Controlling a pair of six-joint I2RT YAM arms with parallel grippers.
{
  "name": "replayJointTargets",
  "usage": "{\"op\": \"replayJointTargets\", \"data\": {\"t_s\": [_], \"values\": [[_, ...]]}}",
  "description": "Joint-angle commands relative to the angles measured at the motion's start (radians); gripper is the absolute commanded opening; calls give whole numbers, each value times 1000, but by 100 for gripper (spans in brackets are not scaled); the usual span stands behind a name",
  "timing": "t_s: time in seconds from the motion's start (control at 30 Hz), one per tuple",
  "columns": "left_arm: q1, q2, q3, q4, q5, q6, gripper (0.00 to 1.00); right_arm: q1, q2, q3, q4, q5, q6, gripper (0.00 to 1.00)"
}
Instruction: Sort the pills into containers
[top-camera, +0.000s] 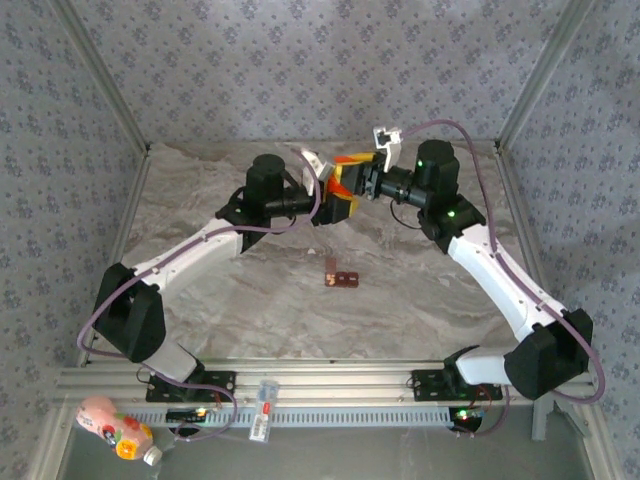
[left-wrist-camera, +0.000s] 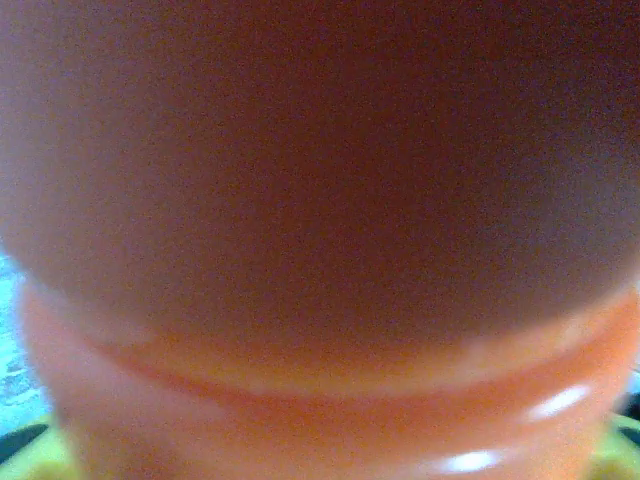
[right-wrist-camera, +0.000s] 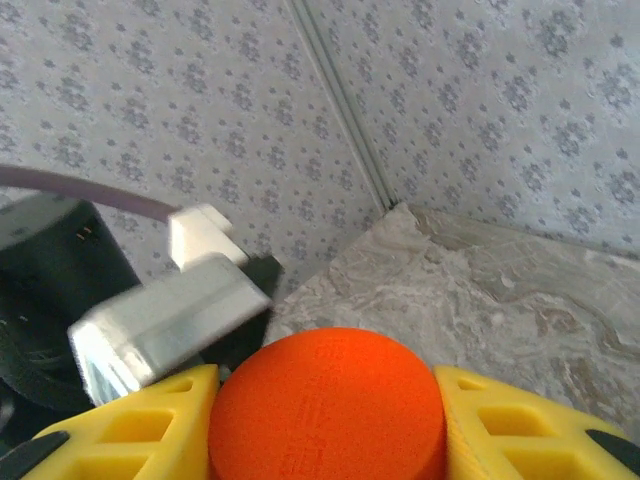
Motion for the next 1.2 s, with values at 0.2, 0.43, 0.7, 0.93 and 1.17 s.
{"op": "replayJointTargets", "data": {"t_s": [0.2,0.43,0.7,0.93,1.17], "values": [[-3,-15,15,28,-18,38,100,-86,-46,-110,-1,82,39,14],[-2,-77,-40,-9,-95,52,100,-139,-97,-225,31,252,-14,15],[0,-159,-106,-62,-329,57,100,-140,-139,-457,254,552,-133,15],[3,-190,-113,-111,-450,56,100,-120,-69,-620,455,715,-138,13],[7,-187,-119,-129,-556,21,100,-45,28,-709,582,852,-153,14]]}}
